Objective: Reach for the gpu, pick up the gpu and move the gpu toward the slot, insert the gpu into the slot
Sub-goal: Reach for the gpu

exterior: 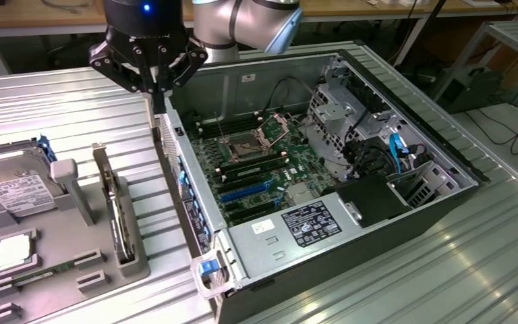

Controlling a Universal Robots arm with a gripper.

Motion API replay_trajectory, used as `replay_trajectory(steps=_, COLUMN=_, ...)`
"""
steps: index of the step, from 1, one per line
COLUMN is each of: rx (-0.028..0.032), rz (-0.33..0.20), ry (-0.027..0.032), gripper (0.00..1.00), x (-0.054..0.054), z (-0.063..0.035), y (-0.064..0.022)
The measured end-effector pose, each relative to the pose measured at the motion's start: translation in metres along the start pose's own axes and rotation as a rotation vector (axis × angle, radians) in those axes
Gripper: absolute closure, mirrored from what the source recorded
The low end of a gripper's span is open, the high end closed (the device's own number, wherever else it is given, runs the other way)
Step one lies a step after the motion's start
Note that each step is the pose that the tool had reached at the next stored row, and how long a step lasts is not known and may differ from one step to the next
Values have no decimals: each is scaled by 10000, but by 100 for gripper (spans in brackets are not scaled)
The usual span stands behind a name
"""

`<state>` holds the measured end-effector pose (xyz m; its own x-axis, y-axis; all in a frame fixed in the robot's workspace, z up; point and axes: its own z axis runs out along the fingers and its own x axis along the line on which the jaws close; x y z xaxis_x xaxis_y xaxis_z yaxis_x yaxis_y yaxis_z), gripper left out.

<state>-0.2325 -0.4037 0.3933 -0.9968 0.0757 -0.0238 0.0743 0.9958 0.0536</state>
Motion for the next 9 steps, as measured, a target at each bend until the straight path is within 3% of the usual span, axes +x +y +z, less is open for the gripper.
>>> replay_trajectory(steps=9, rx=0, rz=-1, ry=1, gripper=89, x=114, z=-4, y=-17)
